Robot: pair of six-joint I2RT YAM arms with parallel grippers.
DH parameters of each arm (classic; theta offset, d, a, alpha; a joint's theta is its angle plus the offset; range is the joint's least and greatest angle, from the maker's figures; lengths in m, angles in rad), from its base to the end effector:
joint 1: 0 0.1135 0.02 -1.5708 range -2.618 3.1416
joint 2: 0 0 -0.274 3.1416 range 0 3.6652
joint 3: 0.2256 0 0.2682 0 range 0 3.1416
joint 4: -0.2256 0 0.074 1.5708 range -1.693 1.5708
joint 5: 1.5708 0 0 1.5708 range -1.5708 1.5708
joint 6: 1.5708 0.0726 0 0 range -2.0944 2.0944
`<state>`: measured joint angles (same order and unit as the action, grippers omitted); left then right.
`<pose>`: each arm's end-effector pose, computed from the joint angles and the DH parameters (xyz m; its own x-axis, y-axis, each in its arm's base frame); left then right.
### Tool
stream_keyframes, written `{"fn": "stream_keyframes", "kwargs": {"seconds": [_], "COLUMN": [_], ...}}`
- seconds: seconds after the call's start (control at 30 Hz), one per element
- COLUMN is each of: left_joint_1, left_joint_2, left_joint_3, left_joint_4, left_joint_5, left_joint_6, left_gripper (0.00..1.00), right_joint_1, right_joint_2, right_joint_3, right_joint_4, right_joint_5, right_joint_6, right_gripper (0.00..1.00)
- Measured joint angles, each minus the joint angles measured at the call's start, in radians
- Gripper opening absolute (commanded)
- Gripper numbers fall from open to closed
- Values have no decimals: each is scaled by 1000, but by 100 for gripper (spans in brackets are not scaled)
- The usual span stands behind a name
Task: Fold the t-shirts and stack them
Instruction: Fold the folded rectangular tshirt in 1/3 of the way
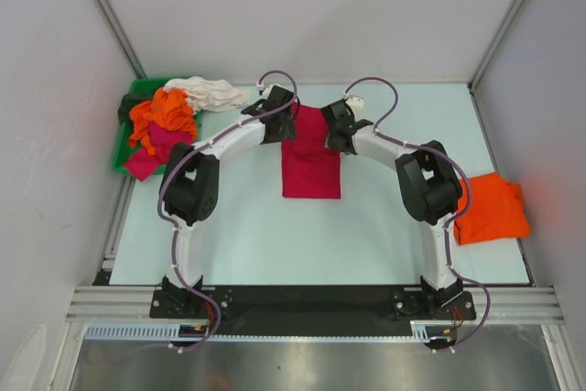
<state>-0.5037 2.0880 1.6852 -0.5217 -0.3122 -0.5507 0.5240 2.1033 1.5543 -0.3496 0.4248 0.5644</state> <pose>0.4536 -0.2245 0.1902 -0.7514 -0.1545 -0.6415 -0.1125 0.9880 -0.1062 0.4485 0.2246 0.1547 -0.6974 0.1599 -0.6986 0.1650 0.9844 0.0606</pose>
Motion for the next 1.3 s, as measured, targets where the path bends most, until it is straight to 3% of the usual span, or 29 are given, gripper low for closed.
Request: {"fn": "stream_keyframes", "kwargs": {"seconds": [0.17,0.27,0.33,0.37,0.4,0.43,0.47,0.53,0.6,0.87,1.3], "left_joint_1": [3,-2,-10,-32,-33,-42,-50,-70,-86,-125,-126], "left_joint_2": [-42,-80,-118,-172,-174,-182,-197,-224,-228,-229,-217], "left_joint_3": [2,-1,-29,-88,-89,-105,-141,-210,-265,-398,-443], "left_joint_4": [-5,-4,10,21,20,33,62,75,96,177,259], "left_joint_5": [-10,-16,-18,-18,-18,-16,-14,5,38,131,228], "left_joint_6": [1,0,-7,-16,-17,-26,-31,-45,-56,-82,-132], "left_gripper": [63,59,55,42,37,24,17,6,2,0,0], "right_joint_1": [5,24,41,78,80,97,111,132,148,114,52], "right_joint_2": [-50,-111,-150,-203,-204,-208,-211,-212,-209,-114,27], "right_joint_3": [-10,-42,-74,-128,-130,-138,-150,-169,-183,-145,23], "right_joint_4": [2,9,21,31,31,35,41,42,39,45,41], "right_joint_5": [22,32,34,30,30,29,27,21,6,-40,-108], "right_joint_6": [-11,-11,-11,-6,-5,-5,3,10,12,27,53], "right_gripper": [63,54,32,0,0,0,0,0,0,0,0]}}
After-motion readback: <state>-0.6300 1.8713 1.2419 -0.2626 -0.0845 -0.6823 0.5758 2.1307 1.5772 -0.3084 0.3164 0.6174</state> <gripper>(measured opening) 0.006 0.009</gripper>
